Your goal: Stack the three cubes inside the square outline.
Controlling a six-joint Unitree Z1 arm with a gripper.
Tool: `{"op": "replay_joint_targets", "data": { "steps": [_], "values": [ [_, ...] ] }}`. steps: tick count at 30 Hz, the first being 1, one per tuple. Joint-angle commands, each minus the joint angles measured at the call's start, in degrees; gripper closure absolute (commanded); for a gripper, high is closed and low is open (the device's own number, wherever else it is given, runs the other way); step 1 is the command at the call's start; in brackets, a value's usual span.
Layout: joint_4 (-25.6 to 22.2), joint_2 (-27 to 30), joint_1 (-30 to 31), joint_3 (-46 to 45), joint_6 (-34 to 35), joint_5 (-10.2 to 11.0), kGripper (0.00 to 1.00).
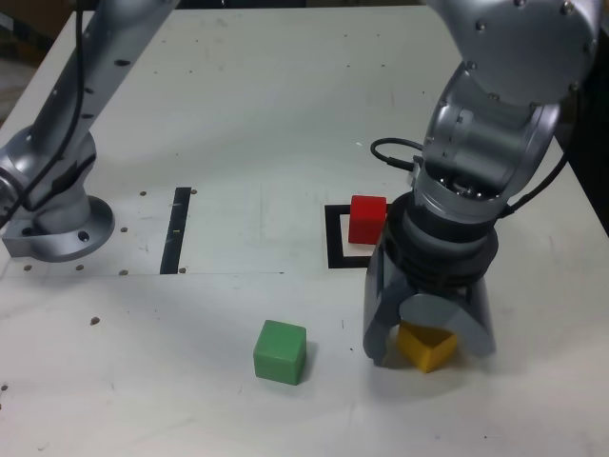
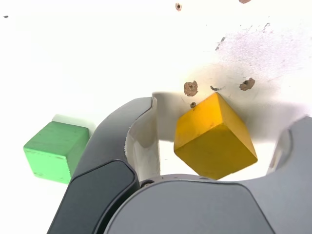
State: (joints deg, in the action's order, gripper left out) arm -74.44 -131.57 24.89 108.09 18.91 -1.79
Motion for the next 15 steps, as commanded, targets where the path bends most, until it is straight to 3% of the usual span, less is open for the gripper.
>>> {"op": "replay_joint_targets", "data": {
  "steps": [1,6,15],
  "values": [
    [0.29,-0.44,-0.17,-0.12,-0.1,-0.25,0.25],
    [1.22,-0.2,-0.42,-0.52,-0.13,1.0,0.41],
    [4.15,-0.41,-0.46,-1.39,-0.93,1.37,0.56]
  ]
}}
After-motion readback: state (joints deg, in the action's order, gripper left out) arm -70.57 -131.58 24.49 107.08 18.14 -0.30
